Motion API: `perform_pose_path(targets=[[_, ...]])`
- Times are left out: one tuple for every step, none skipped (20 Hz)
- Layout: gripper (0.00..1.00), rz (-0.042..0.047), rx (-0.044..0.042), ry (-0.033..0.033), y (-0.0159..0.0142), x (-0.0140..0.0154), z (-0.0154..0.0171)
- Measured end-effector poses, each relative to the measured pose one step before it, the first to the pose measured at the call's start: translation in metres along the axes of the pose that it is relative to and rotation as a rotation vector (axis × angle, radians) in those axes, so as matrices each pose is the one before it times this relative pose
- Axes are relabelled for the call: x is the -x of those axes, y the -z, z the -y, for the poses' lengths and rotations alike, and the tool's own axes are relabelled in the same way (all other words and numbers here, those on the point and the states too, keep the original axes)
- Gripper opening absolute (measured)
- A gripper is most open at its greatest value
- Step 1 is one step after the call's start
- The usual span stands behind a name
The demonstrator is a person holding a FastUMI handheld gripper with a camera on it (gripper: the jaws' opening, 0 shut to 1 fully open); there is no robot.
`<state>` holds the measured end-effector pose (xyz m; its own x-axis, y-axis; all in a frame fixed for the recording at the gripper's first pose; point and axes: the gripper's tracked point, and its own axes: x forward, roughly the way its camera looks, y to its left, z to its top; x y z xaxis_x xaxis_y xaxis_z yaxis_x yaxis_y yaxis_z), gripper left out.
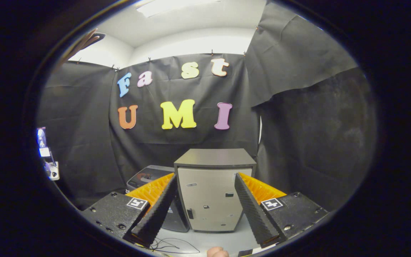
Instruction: Put the clothes into the washing machine and then close the washing machine lid.
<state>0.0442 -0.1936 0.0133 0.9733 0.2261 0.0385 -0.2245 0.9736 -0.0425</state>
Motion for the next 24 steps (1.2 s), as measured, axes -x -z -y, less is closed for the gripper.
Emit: perform_pose_path(targets=[[1.00, 0.00058, 0.00032, -0.00248, -0.00009, -0.00109, -0.00024], [1.00, 0.00015, 0.00171, -0.00271, 0.00069, -0.00099, -0.00067], [1.00, 0.00043, 0.00265, -0.00132, -0.00023, 0.00146, -0.00026], [1.00, -0.00002, 0.00207, -0.00077, -0.00007, -0.00094, -0.00087], [1.00, 0.00009, 0.00052, -0.00255, -0.00197, -0.00036, -0.00100], [1.00, -0.00242, -0.00009, 0.00019, 0.00023, -0.00119, -0.00012], [1.00, -0.00043, -0.00078, -0.00014, 0.00060, 0.00016, -0.00007], [1.00, -0.00116, 0.00026, 0.00133, 0.00015, -0.00068, 0.00010], [1.00, -0.00182, 0.00137, 0.00058, 0.00078, 0.00068, 0.00087], [1.00, 0.00011, 0.00075, 0.00167, -0.00040, 0.00045, 0.00075], [1.00, -0.00269, 0.00171, -0.00032, 0.00013, -0.00038, -0.00051], [1.00, -0.00204, 0.00160, 0.00064, -0.00031, -0.00044, -0.00048], [1.00, 0.00056, 0.00018, 0.00073, -0.00045, 0.00005, -0.00016], [1.00, -0.00035, -0.00115, -0.00020, 0.00000, 0.00043, 0.00017], [1.00, -0.00248, -0.00009, -0.00060, 0.00034, 0.00107, -0.00038], [1.00, -0.00017, -0.00061, 0.00063, 0.00043, 0.00000, 0.00003], [1.00, -0.00109, 0.00065, 0.00007, -0.00010, 0.00001, -0.00040], [1.00, 0.00082, 0.00043, -0.00057, -0.00077, 0.00109, 0.00006], [1.00, -0.00128, 0.00087, -0.00068, -0.00035, 0.00039, -0.00053], [1.00, 0.00089, 0.00073, -0.00112, 0.00110, 0.00240, -0.00075], [1.00, 0.00014, 0.00235, -0.00151, -0.00066, 0.00061, -0.00082], [1.00, 0.00056, 0.00226, -0.00126, 0.00018, 0.00047, -0.00109], [1.00, -0.00026, 0.00228, -0.00299, 0.00052, 0.00098, -0.00086], [1.00, 0.00057, 0.00471, -0.00155, -0.00037, -0.00005, -0.00173]])
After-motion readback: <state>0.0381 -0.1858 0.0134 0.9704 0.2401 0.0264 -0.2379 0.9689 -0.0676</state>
